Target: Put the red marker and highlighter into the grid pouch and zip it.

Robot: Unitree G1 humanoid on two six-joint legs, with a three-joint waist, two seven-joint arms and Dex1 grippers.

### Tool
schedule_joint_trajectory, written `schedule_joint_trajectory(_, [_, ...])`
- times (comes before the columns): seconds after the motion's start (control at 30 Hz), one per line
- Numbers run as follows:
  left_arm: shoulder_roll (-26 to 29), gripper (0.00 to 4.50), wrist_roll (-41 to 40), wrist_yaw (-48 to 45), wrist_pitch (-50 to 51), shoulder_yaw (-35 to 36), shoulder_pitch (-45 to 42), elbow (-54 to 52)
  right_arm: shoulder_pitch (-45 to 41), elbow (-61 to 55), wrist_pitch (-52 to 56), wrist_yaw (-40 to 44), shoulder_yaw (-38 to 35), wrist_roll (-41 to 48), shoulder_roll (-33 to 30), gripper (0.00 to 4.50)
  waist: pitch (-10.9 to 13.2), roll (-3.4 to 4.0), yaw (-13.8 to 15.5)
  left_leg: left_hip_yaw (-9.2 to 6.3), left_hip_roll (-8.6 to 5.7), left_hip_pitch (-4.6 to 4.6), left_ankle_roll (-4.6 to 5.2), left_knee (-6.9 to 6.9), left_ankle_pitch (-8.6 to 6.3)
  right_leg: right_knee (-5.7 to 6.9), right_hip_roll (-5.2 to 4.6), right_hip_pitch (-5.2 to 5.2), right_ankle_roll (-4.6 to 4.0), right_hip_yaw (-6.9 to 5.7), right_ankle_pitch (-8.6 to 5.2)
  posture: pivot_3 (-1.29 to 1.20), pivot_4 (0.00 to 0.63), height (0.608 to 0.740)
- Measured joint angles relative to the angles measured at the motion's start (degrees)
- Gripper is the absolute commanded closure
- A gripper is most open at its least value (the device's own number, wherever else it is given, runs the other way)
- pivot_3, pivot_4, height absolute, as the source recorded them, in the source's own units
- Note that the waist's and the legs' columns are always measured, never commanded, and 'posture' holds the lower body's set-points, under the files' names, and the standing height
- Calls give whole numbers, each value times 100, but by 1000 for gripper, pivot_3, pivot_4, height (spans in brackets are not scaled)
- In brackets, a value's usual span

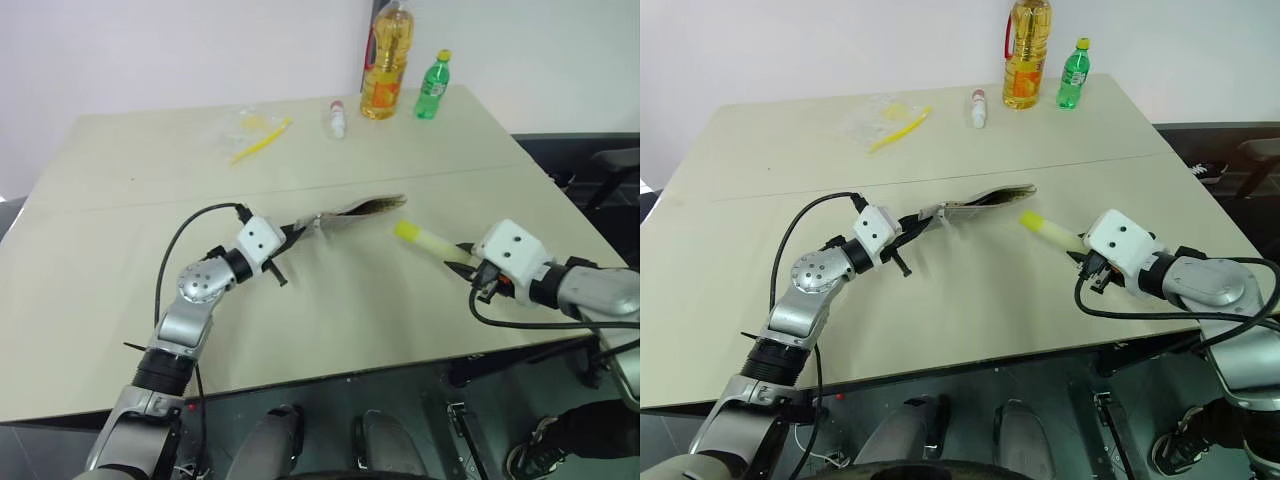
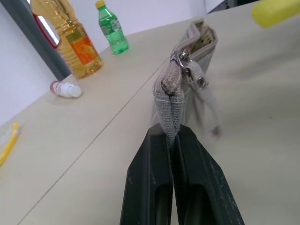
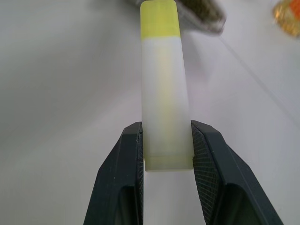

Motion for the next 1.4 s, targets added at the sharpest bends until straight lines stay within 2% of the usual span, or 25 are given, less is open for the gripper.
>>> schedule_joint_trajectory(0.2, [138, 4500, -180, -428, -39, -8, 152, -142, -316, 6, 74, -53, 125, -43, -57, 3639, 1, 0, 1, 0, -3, -2, 13, 1, -5, -22, -3, 9, -9, 0, -3, 0, 150, 740])
schedule_joint_trajectory(0.67, [182, 4500, -281, -594, 199, -33, 515, -837, -621, 294, -122, -38, 688, -190, -54, 3639, 2, 2, 2, 1, -3, -4, 22, 0, -9, -24, -5, 9, -12, 0, -4, 0, 150, 740])
schedule_joint_trajectory(1.03, [228, 4500, -318, -711, 225, -71, 613, -954, -622, 298, -121, 28, 746, -245, -87, 3639, 3, 2, -1, 1, -3, -4, 23, 0, -10, -25, -4, 8, -12, 0, -4, 0, 150, 740])
schedule_joint_trajectory(1.4, [257, 4500, -321, -773, 223, -84, 665, -953, -616, 217, 56, 138, 425, -154, -245, 3639, 3, 2, -1, 1, -3, -4, 23, -1, -11, -25, -5, 8, -13, 0, -5, 0, 150, 740])
